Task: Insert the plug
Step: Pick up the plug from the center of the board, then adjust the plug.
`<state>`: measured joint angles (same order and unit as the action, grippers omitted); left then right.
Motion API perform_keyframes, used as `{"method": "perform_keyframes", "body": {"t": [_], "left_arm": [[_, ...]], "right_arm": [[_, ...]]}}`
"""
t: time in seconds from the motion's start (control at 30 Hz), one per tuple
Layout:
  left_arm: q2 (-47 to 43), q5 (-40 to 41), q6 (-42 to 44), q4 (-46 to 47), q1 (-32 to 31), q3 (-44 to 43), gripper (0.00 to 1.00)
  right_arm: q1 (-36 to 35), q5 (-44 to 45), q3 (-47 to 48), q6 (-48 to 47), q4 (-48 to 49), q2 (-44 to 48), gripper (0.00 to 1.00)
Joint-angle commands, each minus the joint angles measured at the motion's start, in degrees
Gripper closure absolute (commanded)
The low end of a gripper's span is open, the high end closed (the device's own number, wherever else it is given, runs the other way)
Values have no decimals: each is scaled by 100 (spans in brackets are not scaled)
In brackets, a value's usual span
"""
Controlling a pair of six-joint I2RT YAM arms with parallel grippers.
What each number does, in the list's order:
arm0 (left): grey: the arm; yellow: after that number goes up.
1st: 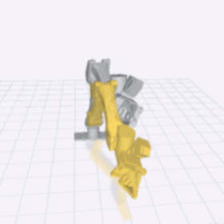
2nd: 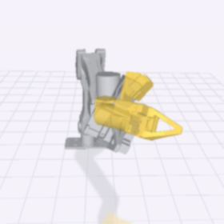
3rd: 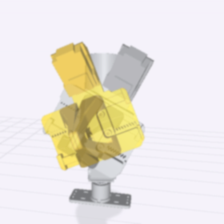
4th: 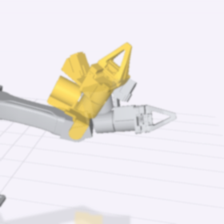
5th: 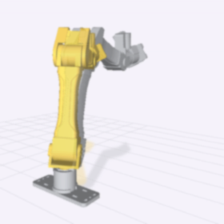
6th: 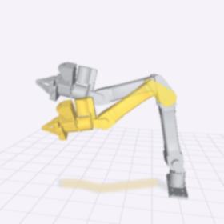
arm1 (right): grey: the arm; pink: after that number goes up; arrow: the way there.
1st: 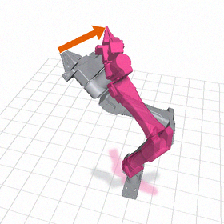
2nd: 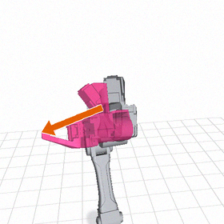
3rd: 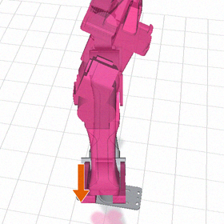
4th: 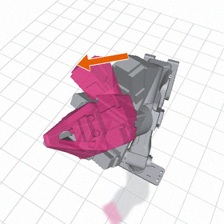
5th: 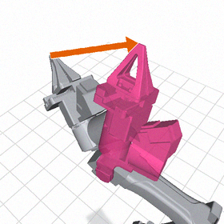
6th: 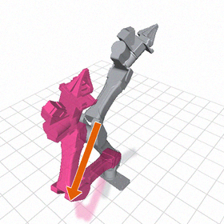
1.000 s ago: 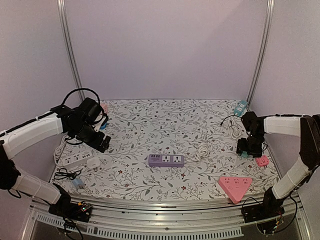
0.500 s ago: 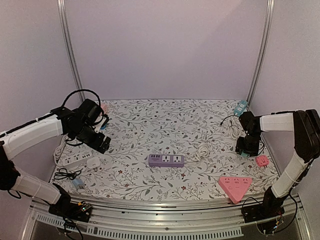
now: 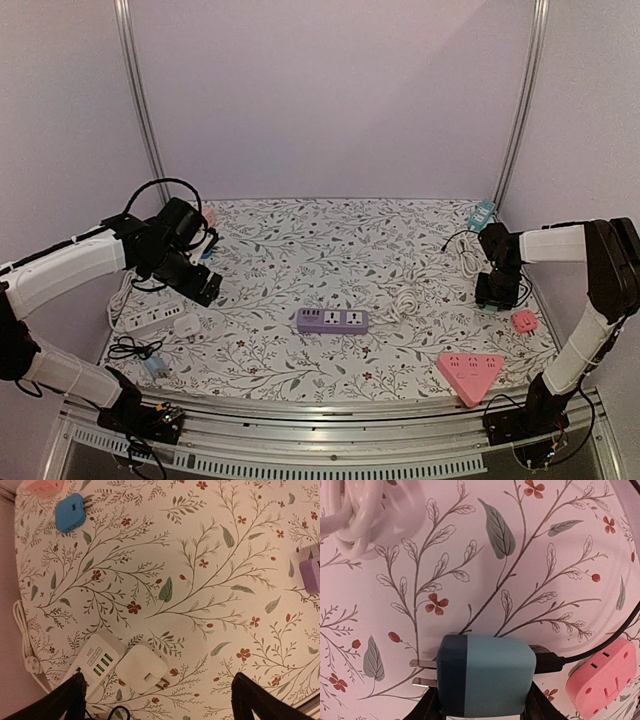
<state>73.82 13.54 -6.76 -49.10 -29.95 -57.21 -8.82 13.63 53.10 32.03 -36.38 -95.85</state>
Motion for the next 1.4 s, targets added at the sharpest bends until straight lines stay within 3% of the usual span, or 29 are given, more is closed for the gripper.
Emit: {"method": "perform_keyframes", "body": {"t": [0.0, 0.23, 0.37, 0.47, 0.6, 0.7, 0.8, 0.9, 1.2, 1.37], "left_arm": [[-56, -80, 51, 91, 35, 69, 1], [-86, -458, 73, 181, 42, -235, 1], [-68, -1094, 100, 412, -79, -780, 2], [77, -1556, 285, 706, -480, -1366, 5], [644, -1888, 513, 871, -1139, -2369, 5], [1217, -2257, 608, 860, -1608, -3245, 4], [1718, -2821, 575, 909, -1966, -4005, 2], [1870, -3222, 304, 1246, -2128, -4305, 0], [2148, -3802, -728, 1994, -2243, -3928, 1], [2044, -3729, -824, 2303, -2313, -3548, 9]], "right_arm": [[33, 32, -100, -230, 123, 92, 78], [-153, -233, -159, -999, 378, 1286, 96], [-709, -8, -321, -1795, 891, 2638, 100], [-1194, -341, -594, -2010, 1710, 3768, 100], [-2191, -443, -518, -2629, 2353, 4397, 100], [-3131, -380, -231, -3067, 2581, 4266, 100], [-4169, 31, 77, -4088, 2804, 3903, 100], [-4801, 270, 396, -4960, 2933, 3464, 100], [-5631, 796, 978, -5794, 3151, 2455, 100], [-5657, 749, 1086, -5676, 3177, 2300, 100]]}}
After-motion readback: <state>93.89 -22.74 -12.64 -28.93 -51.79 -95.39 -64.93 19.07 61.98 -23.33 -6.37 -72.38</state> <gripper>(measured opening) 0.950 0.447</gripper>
